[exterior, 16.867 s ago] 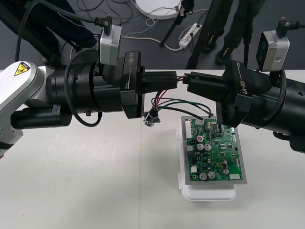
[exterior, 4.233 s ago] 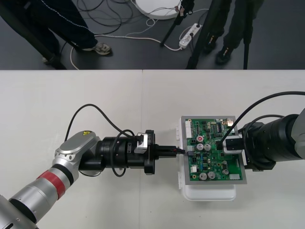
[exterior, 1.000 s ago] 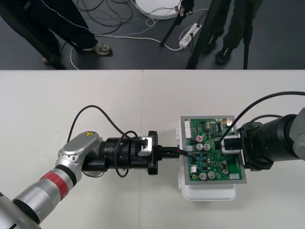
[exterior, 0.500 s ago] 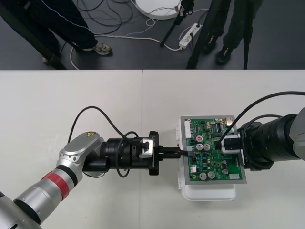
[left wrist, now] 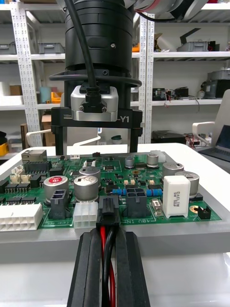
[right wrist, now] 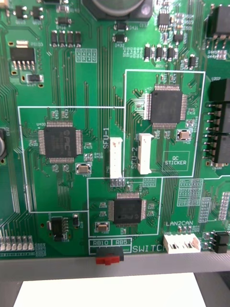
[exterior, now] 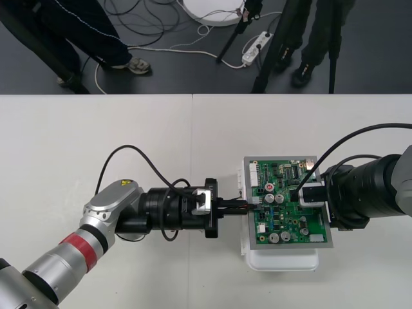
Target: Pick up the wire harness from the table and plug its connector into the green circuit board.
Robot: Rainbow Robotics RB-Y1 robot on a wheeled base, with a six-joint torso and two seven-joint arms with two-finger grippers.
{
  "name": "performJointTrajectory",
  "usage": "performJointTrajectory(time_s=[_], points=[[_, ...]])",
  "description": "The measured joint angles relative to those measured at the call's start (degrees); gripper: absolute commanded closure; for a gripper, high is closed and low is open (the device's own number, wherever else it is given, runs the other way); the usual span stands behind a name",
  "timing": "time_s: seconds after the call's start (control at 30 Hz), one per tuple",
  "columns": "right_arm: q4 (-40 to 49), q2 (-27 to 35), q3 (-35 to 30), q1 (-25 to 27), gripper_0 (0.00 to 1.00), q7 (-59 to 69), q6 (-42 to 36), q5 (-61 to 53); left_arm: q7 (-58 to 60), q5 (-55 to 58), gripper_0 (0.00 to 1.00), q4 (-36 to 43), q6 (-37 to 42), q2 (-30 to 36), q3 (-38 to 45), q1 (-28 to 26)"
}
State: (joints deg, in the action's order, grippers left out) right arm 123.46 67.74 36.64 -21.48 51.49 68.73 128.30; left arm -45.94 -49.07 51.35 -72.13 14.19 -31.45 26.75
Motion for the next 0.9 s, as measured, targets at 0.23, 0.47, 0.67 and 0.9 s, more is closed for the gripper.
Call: performJointTrajectory(time_s=[0.23,0.47,0.67,0.9], points=[[-0.3,0.0,0.0,0.0,0.00,0.0,-0.3,-0.3,0.0,0.0,1.00,0.0,0.2,-0.1,0.0,0.0],[-0.4,0.0,0.0,0.0,0.00,0.0,-0.5,-0.4,0.0,0.0,1.00,0.0,0.2,-0.1,0.0,-0.1],[-0.4,0.0,0.0,0.0,0.00,0.0,-0.5,-0.4,0.0,0.0,1.00,0.0,0.2,0.0,0.0,-0.1],[-0.7,0.0,0.0,0.0,0.00,0.0,-0.9,-0.5,0.0,0.0,1.00,-0.1,0.2,0.0,0.0,-0.1]])
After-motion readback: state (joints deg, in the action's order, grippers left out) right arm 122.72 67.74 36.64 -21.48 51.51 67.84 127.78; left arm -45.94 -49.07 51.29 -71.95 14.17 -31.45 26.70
